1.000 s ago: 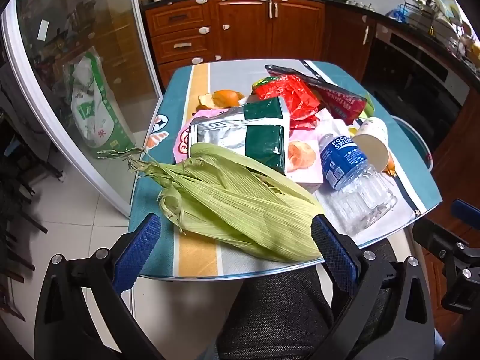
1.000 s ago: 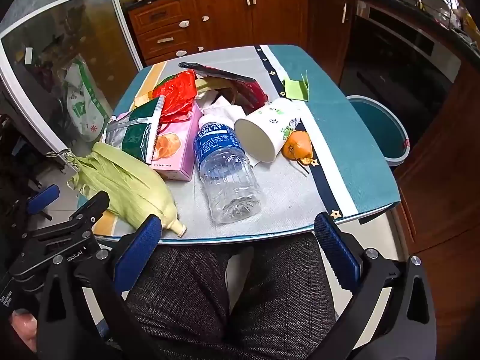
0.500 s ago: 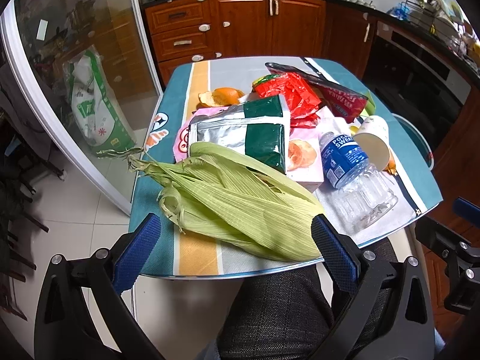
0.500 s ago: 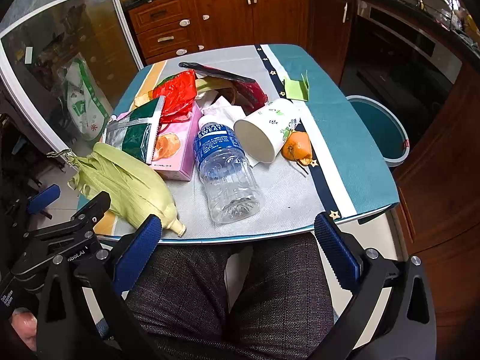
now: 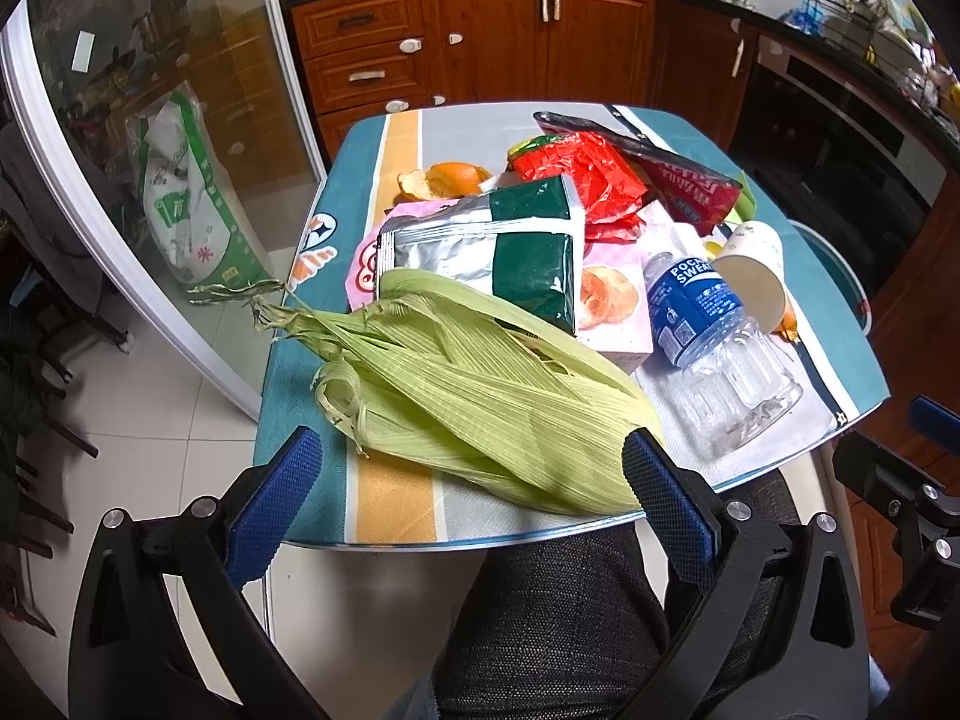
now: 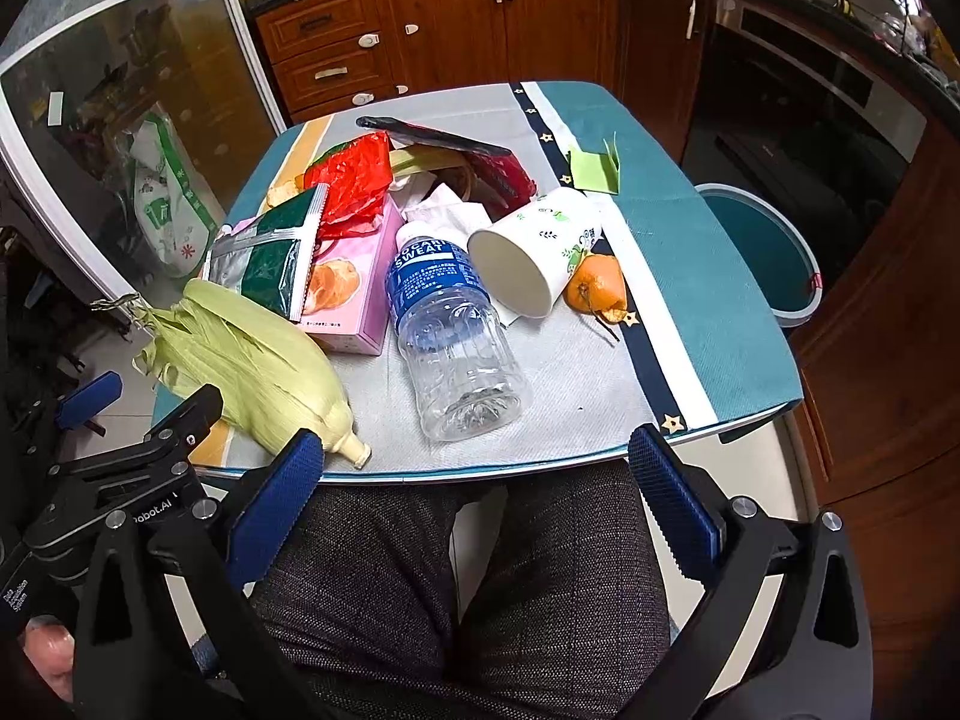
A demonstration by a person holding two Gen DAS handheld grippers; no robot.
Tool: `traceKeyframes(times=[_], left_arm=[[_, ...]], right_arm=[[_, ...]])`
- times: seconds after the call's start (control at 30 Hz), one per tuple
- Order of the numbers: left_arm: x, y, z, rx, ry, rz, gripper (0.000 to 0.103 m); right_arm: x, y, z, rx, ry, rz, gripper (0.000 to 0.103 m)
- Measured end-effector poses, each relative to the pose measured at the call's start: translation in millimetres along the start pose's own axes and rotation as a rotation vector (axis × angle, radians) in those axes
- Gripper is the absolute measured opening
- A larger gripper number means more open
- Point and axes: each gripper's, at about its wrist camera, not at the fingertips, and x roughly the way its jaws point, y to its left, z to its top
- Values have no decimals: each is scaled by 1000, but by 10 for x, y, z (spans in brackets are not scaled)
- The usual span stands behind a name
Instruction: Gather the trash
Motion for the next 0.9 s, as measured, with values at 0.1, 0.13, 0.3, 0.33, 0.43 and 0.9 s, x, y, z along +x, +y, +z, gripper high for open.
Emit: traceKeyframes(times=[0.1,0.13,0.3,0.33,0.43,0.9], left_arm=[[25,-10,-6,2,11,0,100],[34,-14,-4,1,14,0,100],[52,-16,-18,-1,18,1,100],[53,-15,-20,-1,18,1,100],[60,-12,-29,-1,20,1,100],[74,-5,-46,-4,29,2,100]], right_arm=[[8,-1,-5,3,5,1,98],[21,-6,-11,4,8,3,98],[52,-27,-44,9,16,5,98],[55,-30,-45,10,17,6,98],[63,-33,-41,10,21,7,98],[80,-54,-58,18,28,7,98]])
